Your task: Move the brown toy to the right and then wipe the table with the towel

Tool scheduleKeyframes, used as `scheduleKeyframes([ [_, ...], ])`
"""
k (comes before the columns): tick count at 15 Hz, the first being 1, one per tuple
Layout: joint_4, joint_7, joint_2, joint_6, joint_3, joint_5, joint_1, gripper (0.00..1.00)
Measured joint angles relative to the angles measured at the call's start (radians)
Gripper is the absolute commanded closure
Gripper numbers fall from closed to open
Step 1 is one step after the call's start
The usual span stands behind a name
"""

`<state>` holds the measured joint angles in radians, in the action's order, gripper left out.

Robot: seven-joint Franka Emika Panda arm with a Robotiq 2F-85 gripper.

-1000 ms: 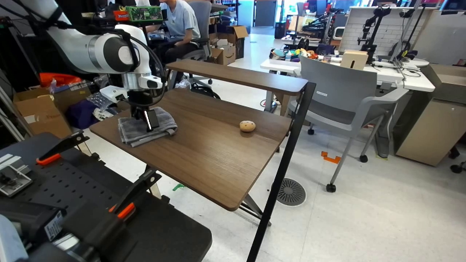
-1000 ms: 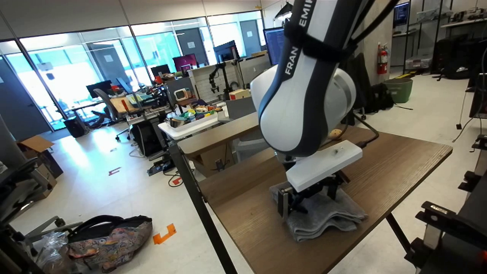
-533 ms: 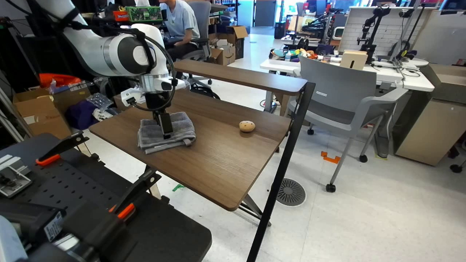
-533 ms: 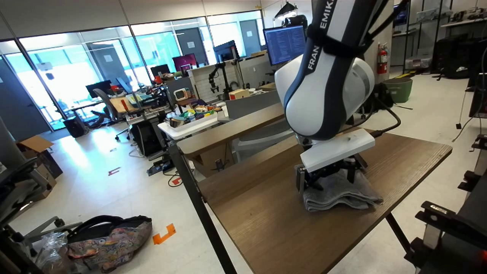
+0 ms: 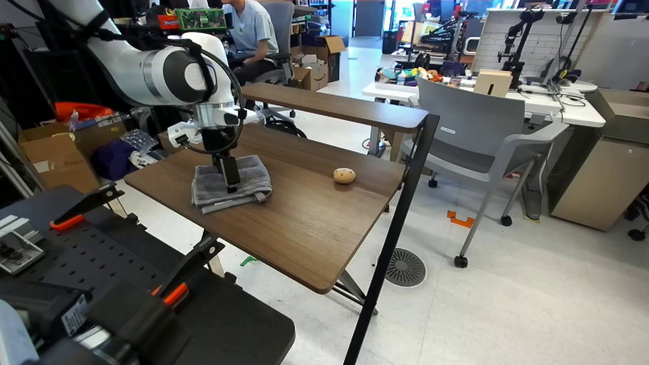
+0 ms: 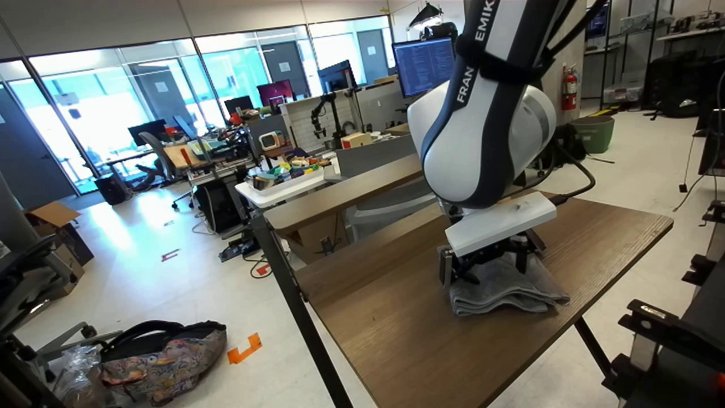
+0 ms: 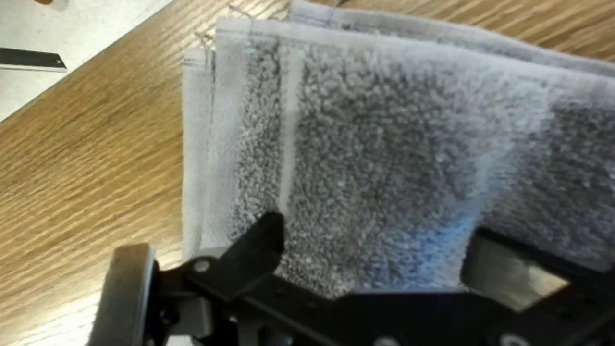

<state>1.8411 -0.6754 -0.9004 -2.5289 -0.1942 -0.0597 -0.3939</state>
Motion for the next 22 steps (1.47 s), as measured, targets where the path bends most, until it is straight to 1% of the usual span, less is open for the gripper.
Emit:
scheduleKeyframes([
  [3,-0.003,-0.041,-0.002,0.014,-0.001,-0.007,0.021,0.00],
  [6,0.001,-0.087,0.001,0.064,-0.021,-0.009,0.086,0.00],
  [12,0.034,-0.209,0.004,0.065,-0.094,-0.012,0.218,0.00],
  [16,0.040,-0.295,0.004,0.066,-0.113,-0.023,0.294,0.00],
  [17,0.040,-0.303,0.004,0.066,-0.112,-0.023,0.303,0.00],
  [19,0.038,-0.306,0.004,0.066,-0.106,-0.009,0.298,0.00],
  [22,0.037,-0.289,0.010,0.066,-0.065,0.023,0.258,0.00],
])
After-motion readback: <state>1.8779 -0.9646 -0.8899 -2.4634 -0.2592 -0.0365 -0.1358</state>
